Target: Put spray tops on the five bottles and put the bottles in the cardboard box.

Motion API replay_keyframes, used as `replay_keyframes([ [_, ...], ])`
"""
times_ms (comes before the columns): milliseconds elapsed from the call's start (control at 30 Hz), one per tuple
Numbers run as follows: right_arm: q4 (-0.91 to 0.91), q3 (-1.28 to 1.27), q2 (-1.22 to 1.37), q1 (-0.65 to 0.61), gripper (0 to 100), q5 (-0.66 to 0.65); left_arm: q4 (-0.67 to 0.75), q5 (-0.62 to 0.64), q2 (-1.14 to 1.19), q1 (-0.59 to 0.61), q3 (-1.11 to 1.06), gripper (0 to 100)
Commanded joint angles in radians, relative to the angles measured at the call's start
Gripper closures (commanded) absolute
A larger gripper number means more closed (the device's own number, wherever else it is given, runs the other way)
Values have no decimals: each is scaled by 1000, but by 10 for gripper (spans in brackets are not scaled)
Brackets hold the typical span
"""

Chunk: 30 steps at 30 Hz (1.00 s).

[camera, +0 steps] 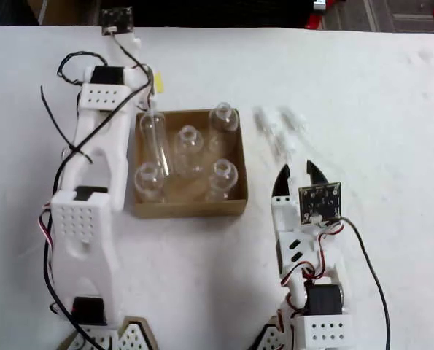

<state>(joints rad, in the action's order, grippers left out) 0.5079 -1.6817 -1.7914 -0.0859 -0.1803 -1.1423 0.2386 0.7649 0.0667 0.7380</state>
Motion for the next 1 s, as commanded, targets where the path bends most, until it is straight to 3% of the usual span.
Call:
replay_keyframes([
  [0, -21, -8, -2, 5, 872, -11, 21, 17, -38, -12, 41, 797],
  [300, -19, -8, -2, 2, 872, -11, 57, 17, -10, -18, 41, 807],
  [500, -19, -8, -2, 7, 872, -11, 58, 17, -10, -18, 41, 985],
  [633, -19, -8, -2, 7, 872, -11, 58, 17, -8, -21, 41, 949],
  [967, -24, -8, -2, 8, 872, -11, -75, 15, -111, -51, 41, 977],
])
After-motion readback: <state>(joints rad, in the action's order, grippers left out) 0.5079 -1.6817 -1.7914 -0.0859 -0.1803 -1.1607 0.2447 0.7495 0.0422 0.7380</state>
